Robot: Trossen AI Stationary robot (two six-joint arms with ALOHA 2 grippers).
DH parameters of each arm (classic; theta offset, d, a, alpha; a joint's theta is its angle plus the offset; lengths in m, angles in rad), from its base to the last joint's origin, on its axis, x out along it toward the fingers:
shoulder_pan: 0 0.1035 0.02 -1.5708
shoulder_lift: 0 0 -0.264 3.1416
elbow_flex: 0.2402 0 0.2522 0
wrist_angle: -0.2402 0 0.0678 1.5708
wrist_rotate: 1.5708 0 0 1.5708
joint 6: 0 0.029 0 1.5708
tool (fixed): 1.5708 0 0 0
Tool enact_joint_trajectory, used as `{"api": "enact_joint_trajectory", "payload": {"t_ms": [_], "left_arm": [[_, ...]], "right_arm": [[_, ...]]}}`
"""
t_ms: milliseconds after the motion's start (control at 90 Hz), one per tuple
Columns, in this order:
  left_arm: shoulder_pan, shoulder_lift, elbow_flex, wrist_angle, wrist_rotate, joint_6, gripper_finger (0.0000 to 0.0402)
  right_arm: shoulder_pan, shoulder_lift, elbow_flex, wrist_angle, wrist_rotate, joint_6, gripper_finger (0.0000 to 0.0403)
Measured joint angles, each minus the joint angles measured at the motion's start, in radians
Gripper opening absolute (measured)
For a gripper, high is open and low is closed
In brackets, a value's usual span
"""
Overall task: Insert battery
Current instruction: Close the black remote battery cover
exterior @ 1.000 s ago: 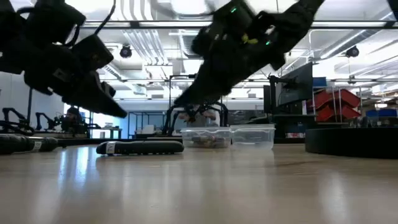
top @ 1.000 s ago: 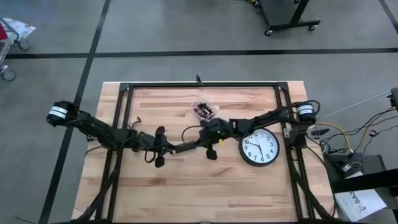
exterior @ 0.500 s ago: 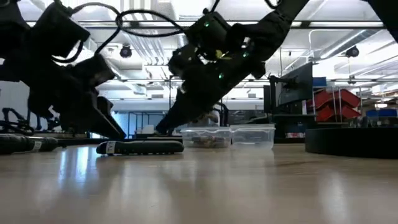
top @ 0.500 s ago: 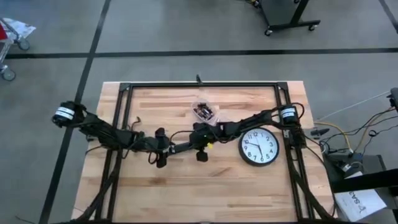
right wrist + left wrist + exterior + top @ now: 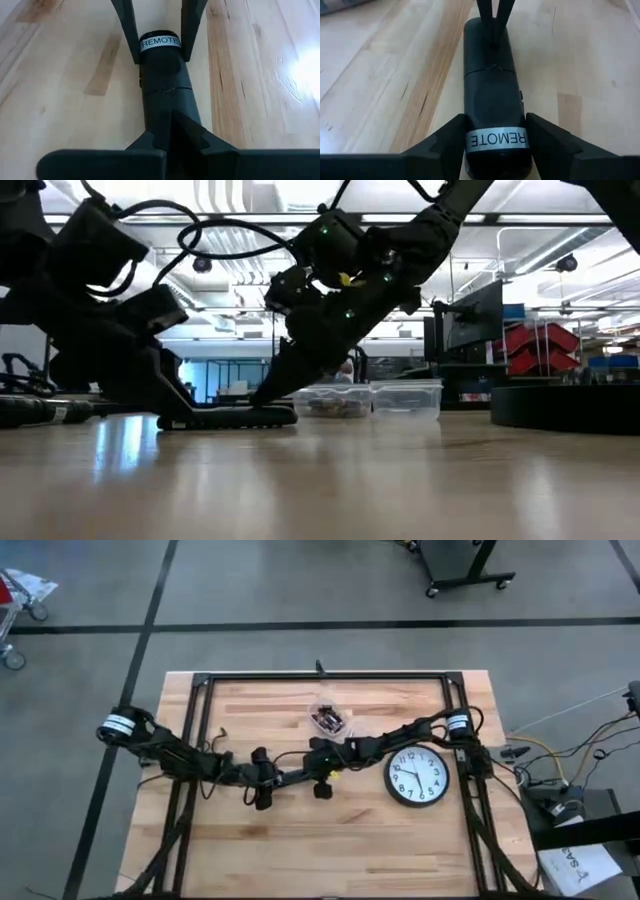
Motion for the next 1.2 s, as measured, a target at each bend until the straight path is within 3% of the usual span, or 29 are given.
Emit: {"api": "enact_joint_trajectory", "payload": {"t_ms": [244,911,1200], "left_arm": [[0.0,-0.004,0.002,-0.004,-0.001,0.003,0.0179],[0.0,-0.006,0.004,-0.026,-0.002,-0.002,0.018],[0.002,-0.003,0.002,-0.02,-0.001,-0.013,0.022]], "right_arm": [[0.005,-0.091,-0.002,-0.003,-0.001,-0.078,0.0],[0.055,-0.286,-0.053,-0.158,0.011,-0.1,0.0],[0.07,-0.31,-0.102,-0.166,0.072,-0.042,0.0007]]}}
